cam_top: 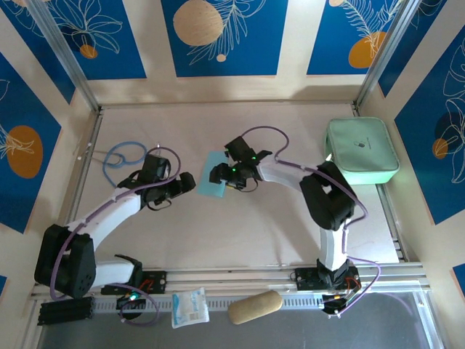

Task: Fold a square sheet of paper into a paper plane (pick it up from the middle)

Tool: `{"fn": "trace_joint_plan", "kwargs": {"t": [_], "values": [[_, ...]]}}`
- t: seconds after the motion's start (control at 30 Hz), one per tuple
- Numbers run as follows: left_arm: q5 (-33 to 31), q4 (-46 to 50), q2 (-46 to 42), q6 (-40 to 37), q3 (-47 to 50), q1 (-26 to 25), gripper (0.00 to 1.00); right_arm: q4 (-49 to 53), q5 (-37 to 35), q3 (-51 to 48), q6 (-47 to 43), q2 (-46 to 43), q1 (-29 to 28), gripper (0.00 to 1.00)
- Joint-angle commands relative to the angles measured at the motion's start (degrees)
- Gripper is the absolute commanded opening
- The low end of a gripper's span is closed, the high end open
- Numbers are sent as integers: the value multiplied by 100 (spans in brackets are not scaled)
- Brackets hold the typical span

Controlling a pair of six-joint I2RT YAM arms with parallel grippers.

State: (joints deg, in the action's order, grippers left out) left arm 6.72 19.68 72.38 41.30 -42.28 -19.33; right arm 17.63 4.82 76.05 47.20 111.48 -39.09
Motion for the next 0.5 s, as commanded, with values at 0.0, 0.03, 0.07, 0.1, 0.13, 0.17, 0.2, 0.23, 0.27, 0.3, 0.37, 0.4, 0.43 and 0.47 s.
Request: {"fn": "trace_joint_plan", "kwargs": {"t": [0.0, 0.03, 0.07, 0.1, 0.13, 0.17, 0.2, 0.23, 0.27, 0.3, 0.37, 0.4, 0.43, 0.47], "values": [[367, -410, -54, -52, 148, 205, 100, 303, 182, 556, 47, 431, 9, 62], [442, -478, -29, -59, 163, 243, 100, 392, 156, 687, 29, 550, 15, 62], [510, -545, 9, -61, 157, 284, 100, 485, 138, 823, 3, 653, 16, 62], [584, -600, 52, -84, 143, 314, 100, 563, 105, 922, -9, 755, 18, 62], [639, -646, 94, -116, 134, 336, 100, 612, 95, 977, -23, 821, 18, 62], [678, -697, 131, -150, 124, 342, 100, 647, 81, 1016, -35, 904, 26, 62], [719, -742, 162, -177, 112, 347, 100, 707, 64, 1051, -44, 972, 19, 62], [769, -797, 194, -206, 115, 351, 99, 768, 62, 1067, -49, 1025, 33, 62], [825, -837, 226, -242, 100, 356, 99, 840, 84, 1098, -70, 1079, 41, 62], [882, -859, 263, -295, 74, 360, 99, 913, 77, 1105, -95, 1118, 38, 62], [965, -863, 343, -398, 28, 360, 99, 1040, 26, 1082, -173, 1130, 42, 62], [1001, -868, 380, -453, 2, 360, 100, 1110, -7, 1055, -238, 1130, 41, 62], [1032, -881, 420, -497, -15, 362, 99, 1191, -60, 1031, -290, 1124, 44, 62], [1070, -879, 473, -548, -40, 356, 99, 1263, -102, 964, -379, 1095, 53, 62]]}}
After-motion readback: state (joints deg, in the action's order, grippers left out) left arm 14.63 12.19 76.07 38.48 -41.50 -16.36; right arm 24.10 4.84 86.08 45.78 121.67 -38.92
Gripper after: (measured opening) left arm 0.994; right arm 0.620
